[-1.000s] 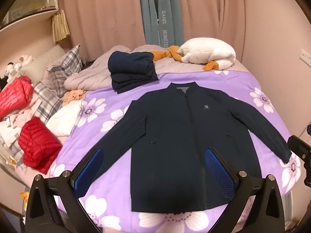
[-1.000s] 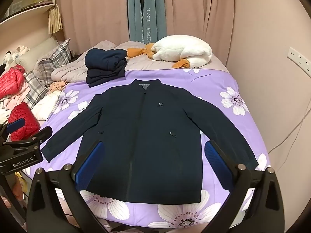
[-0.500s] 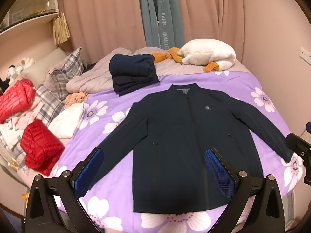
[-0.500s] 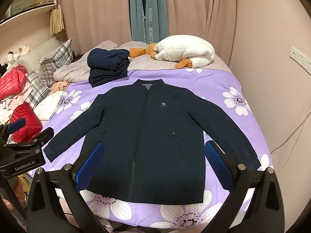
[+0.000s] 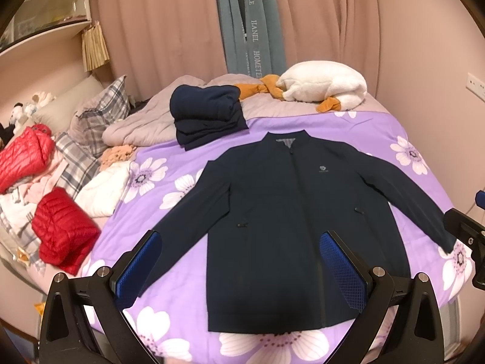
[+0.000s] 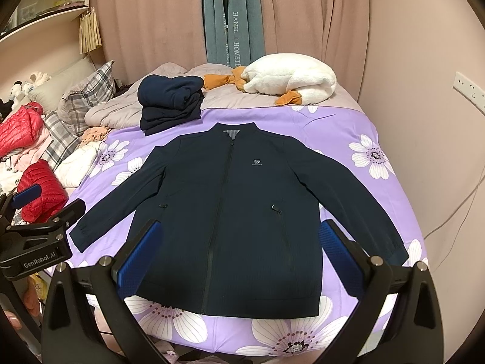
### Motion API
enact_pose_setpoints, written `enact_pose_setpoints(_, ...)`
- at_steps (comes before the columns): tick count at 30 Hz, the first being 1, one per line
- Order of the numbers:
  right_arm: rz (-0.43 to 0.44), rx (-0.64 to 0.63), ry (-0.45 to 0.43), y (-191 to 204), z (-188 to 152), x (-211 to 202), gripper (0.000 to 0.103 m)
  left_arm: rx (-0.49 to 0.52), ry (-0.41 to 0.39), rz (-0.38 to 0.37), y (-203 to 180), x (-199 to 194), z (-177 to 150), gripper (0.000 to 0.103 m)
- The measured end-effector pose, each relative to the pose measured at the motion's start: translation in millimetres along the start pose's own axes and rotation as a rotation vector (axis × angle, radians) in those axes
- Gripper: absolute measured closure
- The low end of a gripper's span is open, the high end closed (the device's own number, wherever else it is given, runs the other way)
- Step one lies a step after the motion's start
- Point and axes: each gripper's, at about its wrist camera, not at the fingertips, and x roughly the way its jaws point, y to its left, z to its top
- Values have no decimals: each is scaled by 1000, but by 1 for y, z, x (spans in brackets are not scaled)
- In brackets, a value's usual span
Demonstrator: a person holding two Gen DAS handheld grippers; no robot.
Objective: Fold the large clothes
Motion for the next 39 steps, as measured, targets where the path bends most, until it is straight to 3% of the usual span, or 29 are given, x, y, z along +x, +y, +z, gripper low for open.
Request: enact_pose_setpoints(39, 17, -1, 7, 10, -1, 0, 0, 1, 1, -1, 6, -2, -5, 0)
